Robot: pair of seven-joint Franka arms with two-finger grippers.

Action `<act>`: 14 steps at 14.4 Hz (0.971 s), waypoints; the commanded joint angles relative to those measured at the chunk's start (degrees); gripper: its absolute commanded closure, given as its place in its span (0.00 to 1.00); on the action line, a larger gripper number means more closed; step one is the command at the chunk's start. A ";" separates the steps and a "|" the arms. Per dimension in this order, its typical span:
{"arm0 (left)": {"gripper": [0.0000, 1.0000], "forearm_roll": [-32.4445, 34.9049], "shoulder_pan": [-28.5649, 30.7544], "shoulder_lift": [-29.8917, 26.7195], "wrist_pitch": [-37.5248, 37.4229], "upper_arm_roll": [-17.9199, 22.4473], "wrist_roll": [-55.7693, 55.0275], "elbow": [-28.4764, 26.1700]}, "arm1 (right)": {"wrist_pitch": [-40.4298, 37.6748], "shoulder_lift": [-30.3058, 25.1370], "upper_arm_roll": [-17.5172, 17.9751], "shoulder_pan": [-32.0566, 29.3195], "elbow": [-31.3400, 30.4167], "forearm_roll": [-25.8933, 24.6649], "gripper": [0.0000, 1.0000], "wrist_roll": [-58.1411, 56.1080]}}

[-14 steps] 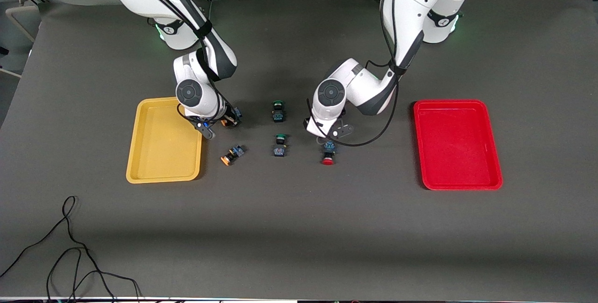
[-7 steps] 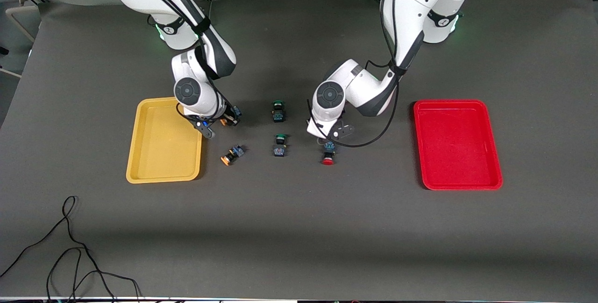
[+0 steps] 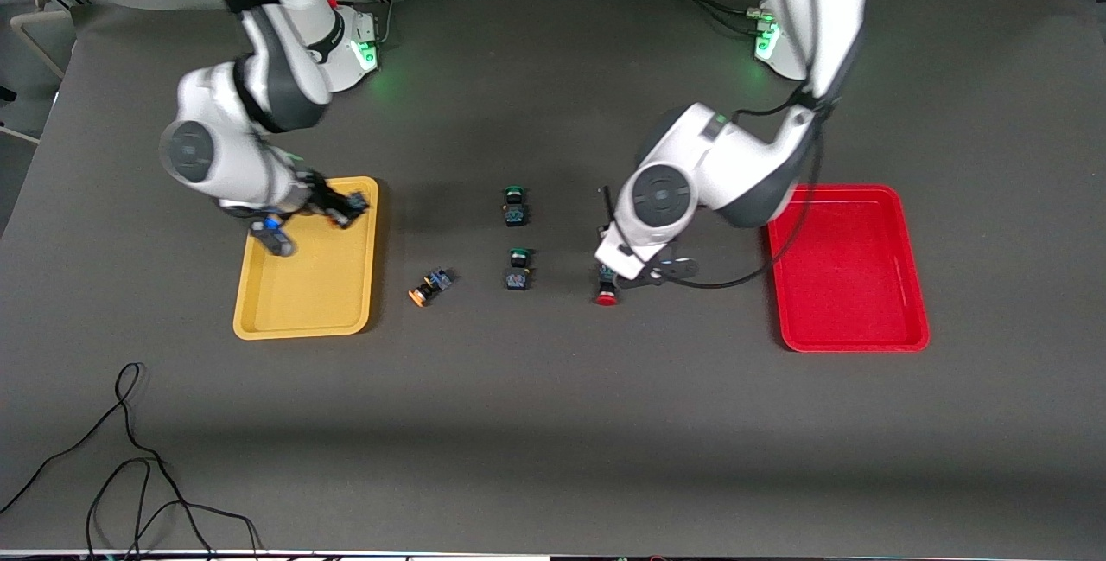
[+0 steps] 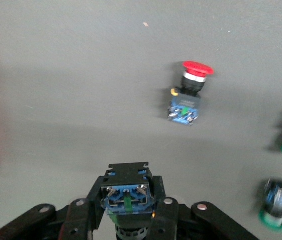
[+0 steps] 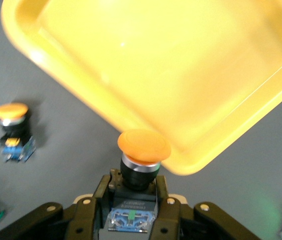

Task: Place red and yellow buttons in trays
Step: 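Drop the orange button with the right gripper while the left gripper drops red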

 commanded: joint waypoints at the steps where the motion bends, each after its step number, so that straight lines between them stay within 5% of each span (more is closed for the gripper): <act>1: 0.88 -0.68 6.79 -6.38 -4.62 -0.23 13.58 -4.93 | 0.63 0.67 -5.65 0.55 -1.98 -0.79 1.00 -8.26; 5: 0.88 1.68 18.48 -12.81 -4.63 0.04 27.39 -13.82 | 11.93 2.86 -8.23 0.46 -9.96 -0.79 1.00 -14.18; 10: 0.87 8.10 29.39 -9.84 6.75 0.12 37.17 -21.10 | 17.42 7.96 -8.31 -1.11 -10.77 0.09 1.00 -17.78; 14: 0.84 10.04 29.67 -3.34 17.31 0.82 36.56 -22.62 | 18.56 10.42 -8.40 -2.00 -10.77 5.25 0.92 -22.87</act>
